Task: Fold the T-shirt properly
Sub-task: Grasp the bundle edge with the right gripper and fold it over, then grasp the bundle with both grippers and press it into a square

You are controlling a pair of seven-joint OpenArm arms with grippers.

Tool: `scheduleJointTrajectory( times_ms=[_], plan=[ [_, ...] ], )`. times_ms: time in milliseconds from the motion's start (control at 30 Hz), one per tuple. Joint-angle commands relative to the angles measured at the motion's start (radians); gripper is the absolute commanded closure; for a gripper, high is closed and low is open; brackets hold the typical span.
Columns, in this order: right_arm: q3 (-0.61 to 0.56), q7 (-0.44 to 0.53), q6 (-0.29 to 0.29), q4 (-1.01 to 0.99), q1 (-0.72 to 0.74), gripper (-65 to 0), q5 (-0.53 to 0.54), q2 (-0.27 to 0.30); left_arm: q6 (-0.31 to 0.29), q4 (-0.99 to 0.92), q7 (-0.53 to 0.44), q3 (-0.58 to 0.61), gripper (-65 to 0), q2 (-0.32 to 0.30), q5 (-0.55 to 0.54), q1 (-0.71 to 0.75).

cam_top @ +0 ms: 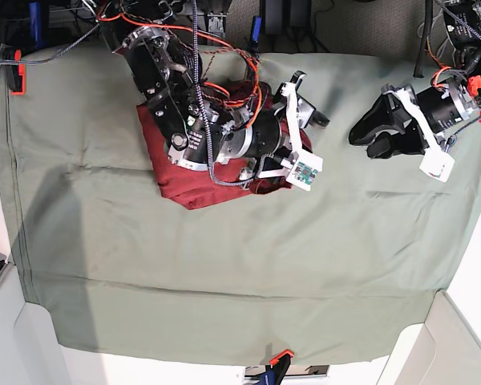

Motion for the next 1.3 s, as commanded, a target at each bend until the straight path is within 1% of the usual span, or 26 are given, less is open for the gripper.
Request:
scheduleJointTrajectory(
  times_ms=[0, 67, 200, 267, 300, 333, 367, 400, 433, 467, 500, 533, 567, 600, 633, 667, 800, 867, 900, 1033, 1133, 1200, 1267],
  plan=[
    [-0.003, 0.01, 0.006, 0.018, 0.023, -32.9, -0.003, -0.003, -0.009, 0.011, -0.017, -0.006, -37.1, -0.015, -0.028, -0.002],
    [-0.003, 0.009, 0.007, 0.018, 0.029, -32.9, -0.041, 0.008, -0.009, 0.011, -0.017, -0.006, -37.1, -0.015, -0.028, -0.002],
    [-0.003, 0.012, 0.006, 0.018, 0.039, -32.9, -0.046, 0.035, -0.009, 0.011, -0.017, -0.006, -37.1, -0.015, -0.031, -0.002],
    [0.0, 0.028, 0.002, 0.018, 0.048, -32.9, -0.046, 0.045, -0.009, 0.011, -0.016, -0.006, -37.1, -0.015, -0.031, -0.003],
    [0.007, 0.047, -0.001, 0.018, 0.053, -32.9, -0.047, 0.048, -0.009, 0.012, -0.006, -0.006, -37.1, -0.015, -0.032, -0.002],
    [0.019, 0.069, -0.01, 0.018, 0.06, -32.9, -0.047, 0.05, -0.009, 0.016, 0.026, -0.006, -37.0, -0.019, -0.059, -0.002],
    [0.037, 0.092, -0.025, 0.018, 0.064, -32.9, -0.05, 0.05, -0.009, 0.027, 0.072, 0.0, -36.4, -0.026, -0.121, 0.005],
    [0.061, 0.116, -0.035, 0.018, 0.068, -32.7, -0.051, 0.05, -0.009, 0.051, 0.11, 0.012, -33.9, -0.036, -0.184, 0.018],
    [0.089, 0.143, -0.048, 0.018, 0.071, -32.7, -0.059, 0.05, -0.009, 0.087, 0.134, 0.03, -29.7, -0.044, -0.217, 0.031],
    [0.123, 0.168, -0.057, 0.018, 0.074, -31.5, -0.074, 0.05, -0.009, 0.131, 0.138, 0.057, -24.1, -0.05, -0.217, 0.045],
    [0.16, 0.187, -0.062, 0.018, 0.078, -26.5, -0.09, 0.05, -0.009, 0.177, 0.134, 0.09, -17.5, -0.053, -0.196, 0.054],
    [0.201, 0.205, -0.069, 0.018, 0.081, -18.1, -0.108, 0.05, -0.009, 0.22, 0.116, 0.127, -11.6, -0.053, -0.16, 0.061],
    [0.243, 0.224, -0.072, 0.018, 0.085, -7.8, -0.124, 0.05, -0.009, 0.252, 0.084, 0.166, -6.9, -0.053, -0.106, 0.065],
    [0.285, 0.24, -0.076, 0.017, 0.088, 0.0, -0.135, 0.05, -0.009, 0.27, 0.042, 0.208, -3.8, -0.053, -0.04, 0.067],
    [0.326, 0.246, -0.076, 0.016, 0.092, 0.0, -0.136, 0.05, -0.009, 0.276, -0.004, 0.25, -1.7, -0.051, 0.037, 0.067],
    [0.364, 0.247, -0.076, 0.013, 0.097, 0.0, -0.135, 0.05, -0.009, 0.276, -0.047, 0.288, -1.0, -0.047, 0.114, 0.065],
    [0.499, 0.252, -0.077, -0.028, 0.098, 0.0, -0.132, 0.05, -0.009, 0.276, -0.2, 0.45, -1.0, -0.042, 0.372, 0.055],
    [0.55, 0.271, -0.077, -0.065, 0.099, 0.0, -0.132, 0.05, -0.009, 0.275, -0.251, 0.536, -1.0, -0.042, 0.485, 0.045],
    [0.571, 0.282, -0.077, -0.085, 0.099, 0.0, -0.132, 0.05, -0.009, 0.274, -0.258, 0.578, -0.9, -0.042, 0.529, 0.039],
    [0.609, 0.284, -0.076, -0.142, 0.097, 0.0, -0.132, 0.056, -0.009, 0.266, -0.266, 0.724, -0.9, -0.042, 0.67, 0.039],
    [0.609, 0.278, -0.076, -0.165, 0.096, 0.0, -0.105, 0.069, -0.009, 0.244, -0.32, 0.781, -0.9, -0.042, 0.772, 0.038],
    [0.609, 0.276, -0.076, -0.17, 0.096, 0.0, -0.094, 0.078, -0.009, 0.228, -0.348, 0.796, -0.9, -0.042, 0.805, 0.032],
    [0.609, 0.276, -0.076, -0.17, 0.097, 0.0, -0.094, 0.081, -0.009, 0.198, -0.362, 0.801, -0.9, -0.042, 0.809, 0.022]
  ],
)
